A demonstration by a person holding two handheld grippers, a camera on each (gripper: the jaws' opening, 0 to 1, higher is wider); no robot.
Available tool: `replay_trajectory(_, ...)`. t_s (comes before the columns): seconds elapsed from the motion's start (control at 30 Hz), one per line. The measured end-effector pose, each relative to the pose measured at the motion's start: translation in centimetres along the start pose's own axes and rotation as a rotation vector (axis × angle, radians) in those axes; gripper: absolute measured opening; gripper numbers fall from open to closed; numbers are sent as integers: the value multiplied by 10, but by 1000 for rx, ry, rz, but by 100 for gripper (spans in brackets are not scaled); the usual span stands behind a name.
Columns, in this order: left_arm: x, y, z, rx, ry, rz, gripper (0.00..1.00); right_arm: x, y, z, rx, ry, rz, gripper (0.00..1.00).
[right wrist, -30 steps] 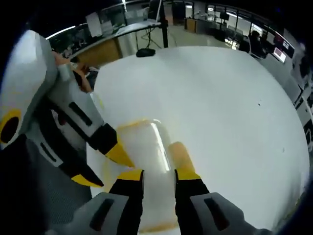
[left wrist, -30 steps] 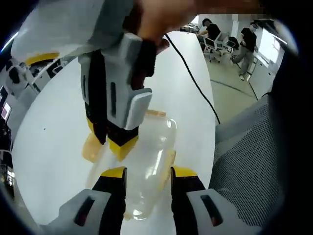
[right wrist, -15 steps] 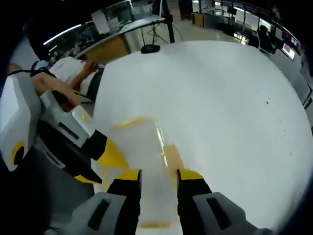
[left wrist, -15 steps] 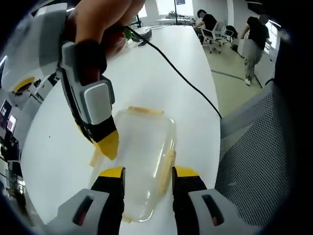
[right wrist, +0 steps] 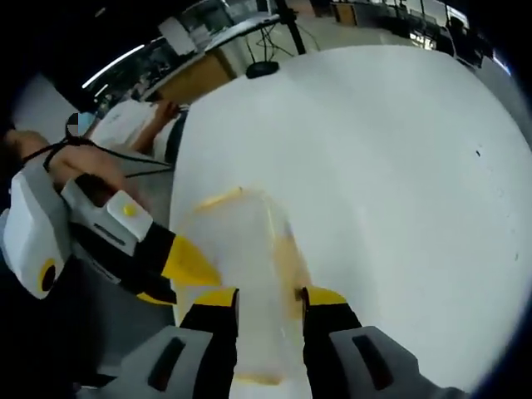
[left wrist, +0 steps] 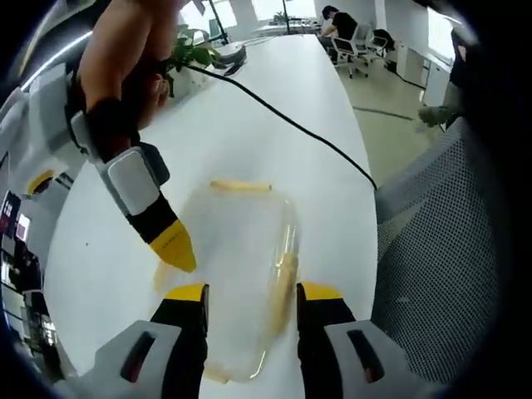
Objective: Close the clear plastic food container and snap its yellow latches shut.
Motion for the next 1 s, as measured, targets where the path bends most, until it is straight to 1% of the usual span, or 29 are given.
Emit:
replay_trajectory(0.13, -2, 0, -2, -60, 17, 23, 44, -1, 1, 3, 58, 0, 41, 30)
replay_trajectory(0.23, -3, -2, -1, -143, 54, 55, 43, -4, 3, 6, 102, 1, 76, 32)
replay_trajectory(0.3, -5, -2, -4, -140, 59, 59, 44, -5, 4, 7, 127, 0, 111, 32)
replay_trajectory(0.33, -5, -2, -4, -154, 72, 67, 44, -5, 4, 7, 139, 1, 125, 32)
replay_trajectory(0.37, -5, -2, -3, -194, 84, 78, 44, -5, 3, 7, 153, 2, 143, 32)
replay_trajectory(0.43, -6, -3, -5, -183, 93, 85, 44, -7, 5, 6, 149, 5, 154, 32)
replay_trajectory(0.5, -7, -5, -4, -239, 129, 116, 44, -7, 4, 7, 160, 13, 175, 31)
replay_trajectory(0.6, -9, -4, -5, -218, 146, 128, 42, -8, 4, 7, 159, 22, 195, 31)
replay_trajectory(0.7, -9, -4, -5, -224, 153, 155, 41, -9, 3, 5, 180, 26, 211, 30)
replay_trajectory(0.83, -9, -4, -4, -229, 161, 166, 40, -9, 3, 5, 180, 27, 210, 29)
replay_trajectory(0.87, -9, -5, -3, -233, 166, 168, 37, -9, 3, 4, 178, 26, 212, 28)
replay_trajectory(0.9, -6, -6, 5, -298, 221, 199, 38, -10, 4, 5, 181, 28, 205, 27)
replay_trajectory(0.93, -12, -6, -3, -236, 188, 171, 37, -9, 4, 4, 178, 27, 216, 27)
replay_trajectory(1.0, -12, -6, -1, -237, 176, 183, 37, -9, 5, 3, 179, 32, 226, 25)
Point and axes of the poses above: the point that each gripper's makers call its tool centre point, and the gripper's own axes: x roughly backward along the fingers, z roughly to its left, y roughly out of its top, the point moved 1 cm from there along x, roughly backward along the fingers, and after that the axes turned 4 degrees about z, right-handed, at the moved point
